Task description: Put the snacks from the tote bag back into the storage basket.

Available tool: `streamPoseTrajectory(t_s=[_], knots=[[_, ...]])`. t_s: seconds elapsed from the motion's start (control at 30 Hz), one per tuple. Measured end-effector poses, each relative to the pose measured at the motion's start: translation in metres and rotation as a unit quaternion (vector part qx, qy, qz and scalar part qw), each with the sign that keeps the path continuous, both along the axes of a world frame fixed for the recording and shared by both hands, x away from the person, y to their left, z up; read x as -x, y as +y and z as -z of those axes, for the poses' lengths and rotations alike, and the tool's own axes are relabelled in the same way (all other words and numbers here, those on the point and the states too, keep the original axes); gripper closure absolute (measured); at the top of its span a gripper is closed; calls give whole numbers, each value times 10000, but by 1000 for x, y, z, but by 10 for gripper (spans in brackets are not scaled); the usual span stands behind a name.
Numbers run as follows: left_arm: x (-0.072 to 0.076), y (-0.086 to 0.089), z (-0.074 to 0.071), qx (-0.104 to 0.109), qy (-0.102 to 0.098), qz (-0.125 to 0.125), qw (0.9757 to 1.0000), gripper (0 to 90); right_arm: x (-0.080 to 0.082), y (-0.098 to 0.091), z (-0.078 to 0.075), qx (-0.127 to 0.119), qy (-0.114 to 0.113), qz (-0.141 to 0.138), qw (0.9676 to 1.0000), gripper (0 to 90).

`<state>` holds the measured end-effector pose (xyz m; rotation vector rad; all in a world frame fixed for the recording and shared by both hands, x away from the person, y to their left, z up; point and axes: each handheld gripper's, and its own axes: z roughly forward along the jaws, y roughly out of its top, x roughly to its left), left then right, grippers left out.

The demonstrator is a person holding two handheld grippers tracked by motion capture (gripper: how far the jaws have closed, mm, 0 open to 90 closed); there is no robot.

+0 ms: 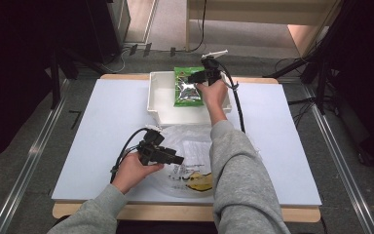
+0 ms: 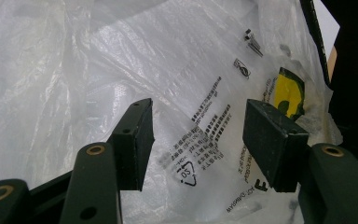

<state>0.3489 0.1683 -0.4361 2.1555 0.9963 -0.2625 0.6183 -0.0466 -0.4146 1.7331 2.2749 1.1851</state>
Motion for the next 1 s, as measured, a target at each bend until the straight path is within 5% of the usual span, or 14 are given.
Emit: streamPoseTrajectory(t_s=[1.0], knots=[[-1,1,-1,-16,-40,-44,10000,437,13,-11,-15,45,-196,-10,9998,467]])
